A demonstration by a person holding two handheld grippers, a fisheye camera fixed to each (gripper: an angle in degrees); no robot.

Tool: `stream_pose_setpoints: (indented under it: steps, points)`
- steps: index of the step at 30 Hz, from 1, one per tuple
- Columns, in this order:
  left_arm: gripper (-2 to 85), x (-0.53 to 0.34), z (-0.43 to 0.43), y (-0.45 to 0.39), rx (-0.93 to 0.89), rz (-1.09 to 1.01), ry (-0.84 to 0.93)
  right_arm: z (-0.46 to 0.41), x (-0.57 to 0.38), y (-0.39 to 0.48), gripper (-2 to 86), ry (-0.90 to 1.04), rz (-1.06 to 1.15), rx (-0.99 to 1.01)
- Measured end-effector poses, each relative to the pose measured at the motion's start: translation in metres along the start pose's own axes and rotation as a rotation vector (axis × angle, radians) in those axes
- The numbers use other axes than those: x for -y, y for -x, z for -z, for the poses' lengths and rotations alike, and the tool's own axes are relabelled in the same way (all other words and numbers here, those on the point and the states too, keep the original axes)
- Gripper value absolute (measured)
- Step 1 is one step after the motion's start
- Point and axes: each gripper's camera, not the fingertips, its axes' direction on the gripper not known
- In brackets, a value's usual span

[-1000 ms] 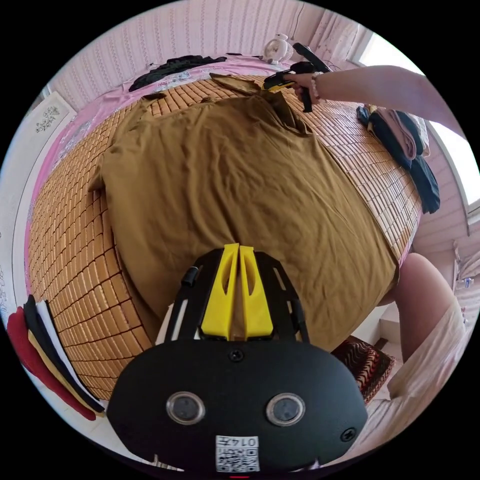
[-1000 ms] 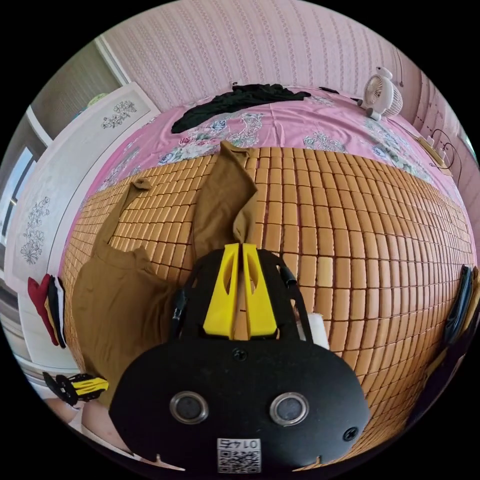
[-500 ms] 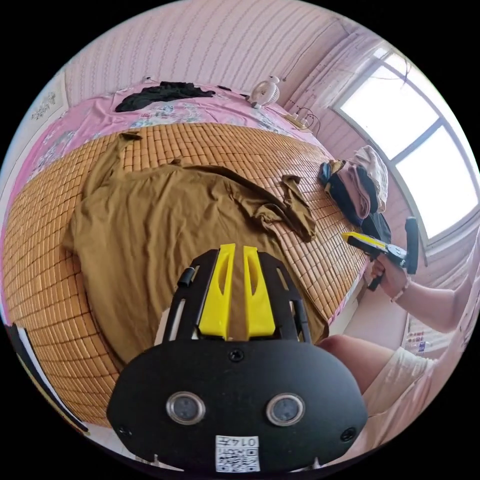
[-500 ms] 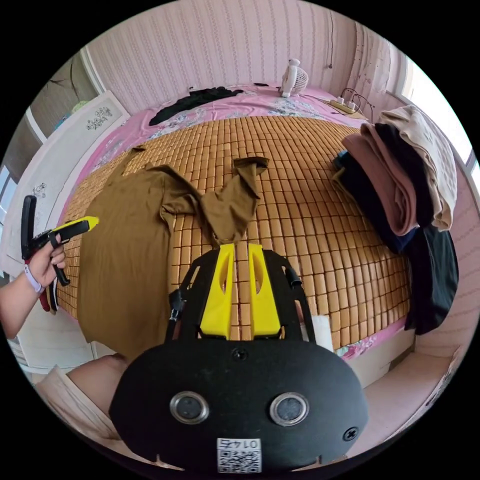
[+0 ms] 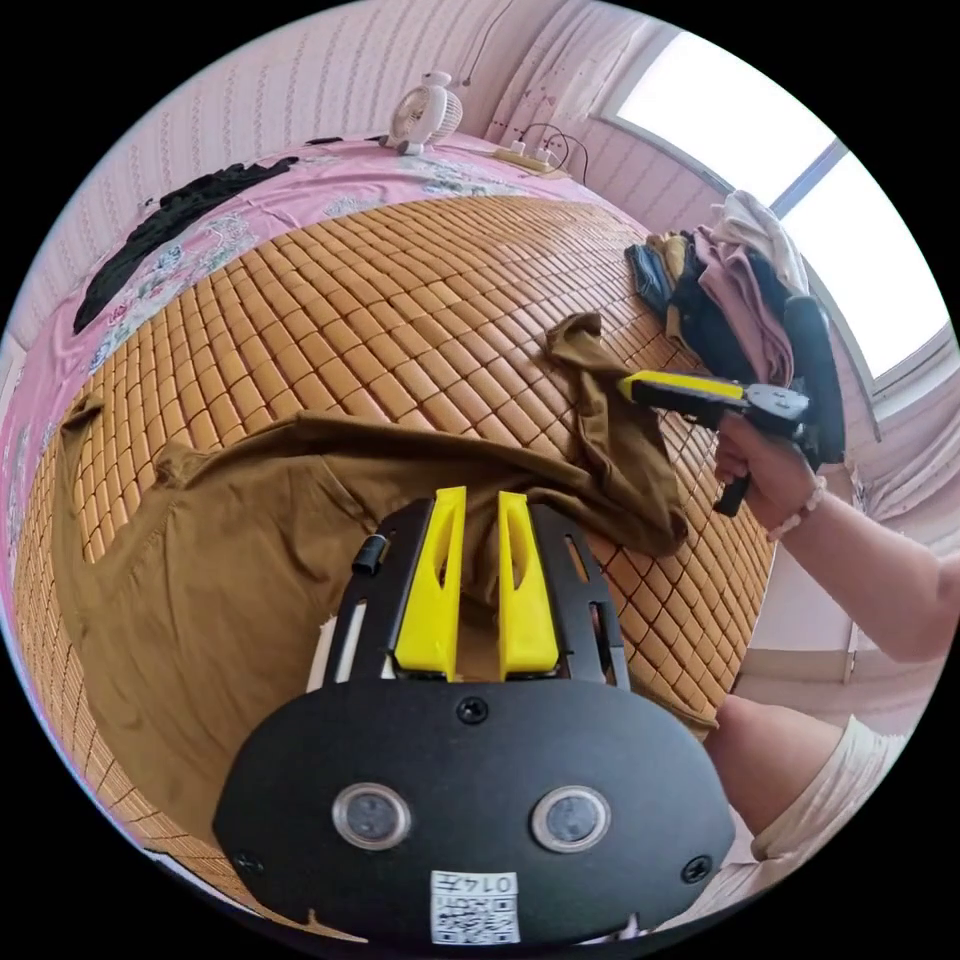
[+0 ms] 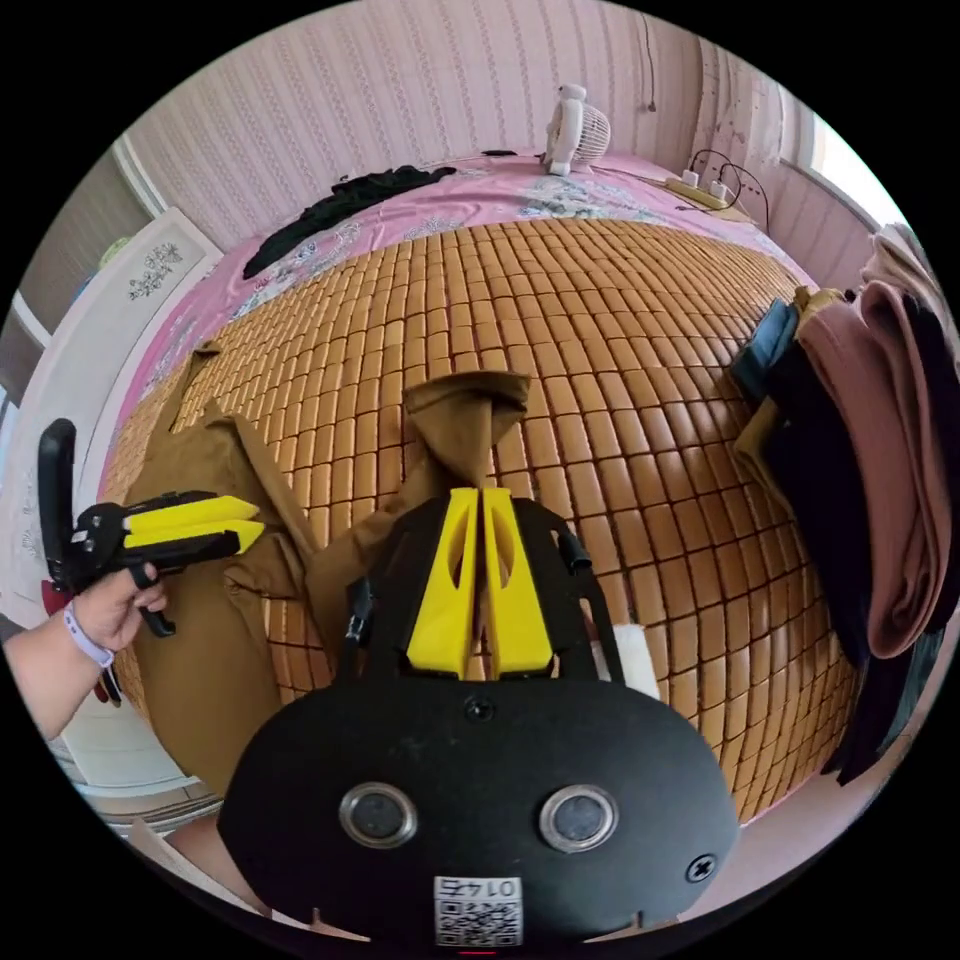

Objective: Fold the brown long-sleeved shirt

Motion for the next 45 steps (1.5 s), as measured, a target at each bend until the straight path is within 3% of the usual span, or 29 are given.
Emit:
stream_pose_setpoints:
  steps: [3, 6, 9, 11, 13, 19, 24, 30, 36, 41, 45]
  points:
    - [5.5, 0.011, -0.015, -0.010, 0.038, -0.022, 0.075, 0.062, -0.030, -0.032, 0.4, -0.171, -0.067, 0.123]
    - [4.9, 0.017, -0.014, -0.019, 0.055, -0.059, 0.075, 0.122, -0.088, -0.069, 1.0, -0.261, -0.176, 0.039]
    - [4.8, 0.023, -0.011, -0.024, 0.025, -0.076, 0.071, 0.144, -0.153, -0.107, 2.4, -0.150, -0.301, -0.065]
    - [4.8, 0.027, -0.010, -0.026, 0.017, -0.083, 0.078, 0.141, -0.190, -0.131, 3.8, 0.023, -0.432, -0.106]
    - [4.9, 0.032, -0.010, -0.029, 0.015, -0.097, 0.083, 0.142, -0.203, -0.138, 5.6, 0.047, -0.466, -0.109]
    - [5.6, 0.056, 0.001, -0.043, 0.014, -0.158, 0.017, 0.122, -0.195, -0.148, 8.5, 0.017, -0.465, -0.105]
    - [6.5, 0.080, -0.009, -0.054, 0.042, -0.188, 0.014, 0.113, -0.196, -0.178, 9.7, -0.045, -0.692, -0.102]
    - [4.8, 0.091, -0.032, -0.060, 0.127, -0.204, 0.072, 0.105, -0.204, -0.194, 1.7, -0.037, -0.741, -0.068]
    - [-0.6, 0.085, -0.028, -0.068, 0.128, -0.240, 0.071, 0.151, -0.204, -0.194, 0.4, -0.011, -0.622, 0.071]
    - [-0.9, 0.077, -0.008, -0.065, 0.104, -0.210, -0.033, 0.197, -0.185, -0.224, 1.7, -0.235, -0.852, 0.368]
    - [-0.3, 0.074, 0.000, -0.049, 0.132, -0.085, -0.083, 0.160, -0.160, -0.239, 4.9, -0.199, -0.843, 0.211]
